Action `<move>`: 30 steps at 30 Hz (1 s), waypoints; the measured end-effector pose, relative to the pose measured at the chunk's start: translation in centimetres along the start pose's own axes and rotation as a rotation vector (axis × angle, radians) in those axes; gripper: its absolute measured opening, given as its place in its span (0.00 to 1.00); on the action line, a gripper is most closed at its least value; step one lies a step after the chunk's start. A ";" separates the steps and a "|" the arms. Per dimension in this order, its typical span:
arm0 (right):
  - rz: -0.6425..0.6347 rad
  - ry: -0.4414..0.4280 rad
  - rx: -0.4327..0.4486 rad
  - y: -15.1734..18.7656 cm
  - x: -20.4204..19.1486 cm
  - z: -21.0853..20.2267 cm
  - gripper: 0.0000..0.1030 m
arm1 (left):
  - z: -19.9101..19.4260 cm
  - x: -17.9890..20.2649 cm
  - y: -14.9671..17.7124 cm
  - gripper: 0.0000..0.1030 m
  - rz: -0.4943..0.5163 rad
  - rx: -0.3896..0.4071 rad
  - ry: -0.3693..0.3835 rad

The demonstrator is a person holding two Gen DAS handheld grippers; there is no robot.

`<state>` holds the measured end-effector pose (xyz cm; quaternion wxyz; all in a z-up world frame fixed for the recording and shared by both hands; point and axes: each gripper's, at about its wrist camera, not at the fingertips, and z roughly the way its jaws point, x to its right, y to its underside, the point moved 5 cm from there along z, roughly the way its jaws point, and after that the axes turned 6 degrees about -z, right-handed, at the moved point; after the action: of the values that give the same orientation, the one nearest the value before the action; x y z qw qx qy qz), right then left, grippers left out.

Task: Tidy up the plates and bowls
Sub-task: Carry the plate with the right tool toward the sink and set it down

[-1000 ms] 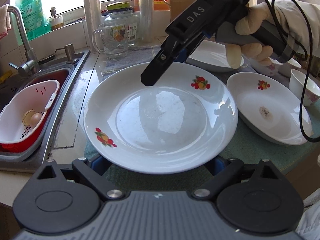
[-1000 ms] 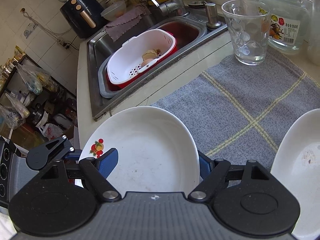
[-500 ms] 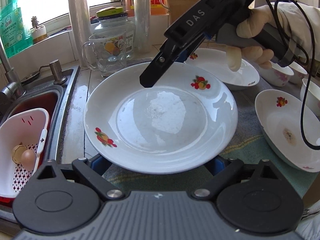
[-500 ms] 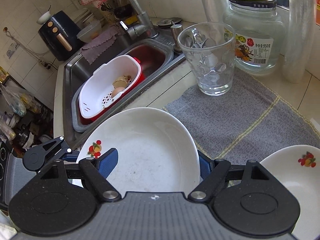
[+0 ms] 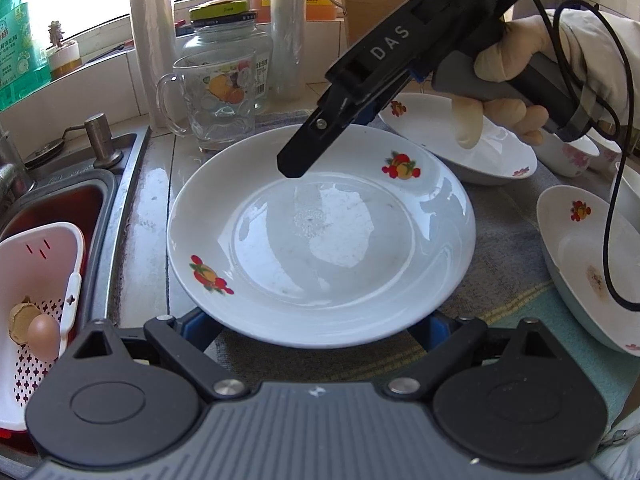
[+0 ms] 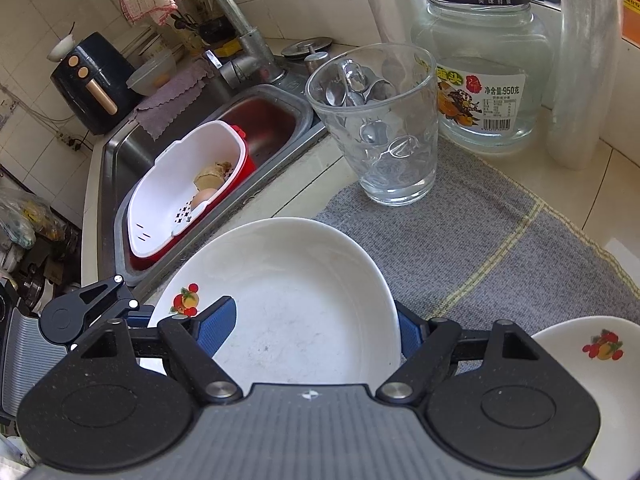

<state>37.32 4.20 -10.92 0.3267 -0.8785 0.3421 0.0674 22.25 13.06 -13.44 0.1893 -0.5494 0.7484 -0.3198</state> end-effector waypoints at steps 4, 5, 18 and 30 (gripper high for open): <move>-0.005 0.000 -0.007 0.1 -0.2 0.3 0.86 | 0.0 0.0 0.2 0.93 0.000 -0.004 -0.001; -0.009 0.002 -0.013 0.1 -0.3 0.4 0.89 | 0.0 0.0 0.2 0.93 0.003 -0.006 0.000; -0.022 0.065 0.039 0.9 -1.6 -2.2 1.00 | -1.6 0.5 0.8 0.95 -0.009 0.005 -0.006; -0.103 0.115 0.108 4.8 -6.4 -6.8 1.00 | -4.3 2.1 1.0 0.96 -0.089 0.048 -0.048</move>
<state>28.63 0.90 -5.99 0.3564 -0.8785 0.3177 -0.0186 18.13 12.47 -10.84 0.2060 -0.5848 0.7105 -0.3327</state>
